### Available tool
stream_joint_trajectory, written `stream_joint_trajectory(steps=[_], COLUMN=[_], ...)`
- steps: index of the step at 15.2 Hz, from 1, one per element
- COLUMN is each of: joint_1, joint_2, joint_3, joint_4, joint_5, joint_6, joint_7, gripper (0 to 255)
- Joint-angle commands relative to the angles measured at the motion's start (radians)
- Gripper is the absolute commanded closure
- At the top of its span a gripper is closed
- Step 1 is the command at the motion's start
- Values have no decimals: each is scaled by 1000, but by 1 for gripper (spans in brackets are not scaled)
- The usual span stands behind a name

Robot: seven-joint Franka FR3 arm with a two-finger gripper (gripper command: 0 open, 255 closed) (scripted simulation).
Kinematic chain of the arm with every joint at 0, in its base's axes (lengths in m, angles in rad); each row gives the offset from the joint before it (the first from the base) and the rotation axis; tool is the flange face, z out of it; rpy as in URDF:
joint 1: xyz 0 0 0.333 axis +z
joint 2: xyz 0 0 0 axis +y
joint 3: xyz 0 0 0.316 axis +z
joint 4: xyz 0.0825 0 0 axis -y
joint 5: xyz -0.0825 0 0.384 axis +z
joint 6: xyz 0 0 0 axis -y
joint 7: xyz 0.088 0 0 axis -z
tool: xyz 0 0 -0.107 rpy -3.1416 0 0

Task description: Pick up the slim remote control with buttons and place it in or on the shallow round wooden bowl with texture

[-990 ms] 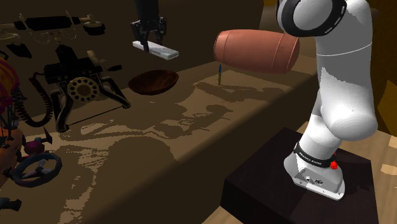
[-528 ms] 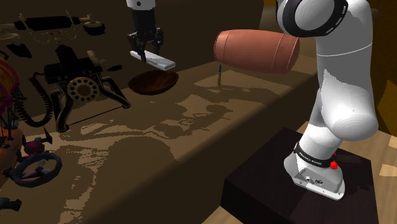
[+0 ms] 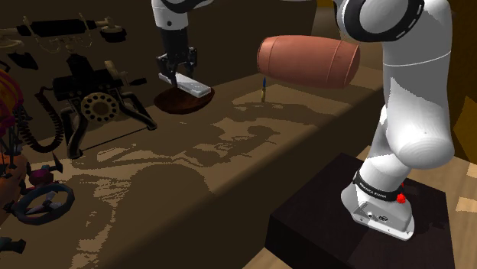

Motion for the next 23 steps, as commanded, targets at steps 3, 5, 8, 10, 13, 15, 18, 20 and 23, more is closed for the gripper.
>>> stream_joint_trajectory(steps=[3,5,8,10,13,15,18,20,23], joint_1=[-1,-1,-1,-1,-1,4,11,11,11], joint_2=[-5,-5,-5,-5,-5,6,26,26,26], joint_3=[0,0,0,0,0,1,1,1,1], joint_4=[-16,-16,-16,-16,-16,69,161,160,161], joint_5=[0,0,1,1,1,-1,-3,-3,-3], joint_6=[12,12,12,12,12,-62,-133,-133,-133], joint_7=[0,0,0,0,0,-2,-4,-4,-4], gripper=[255,255,0,0,0,0,0,0,0])
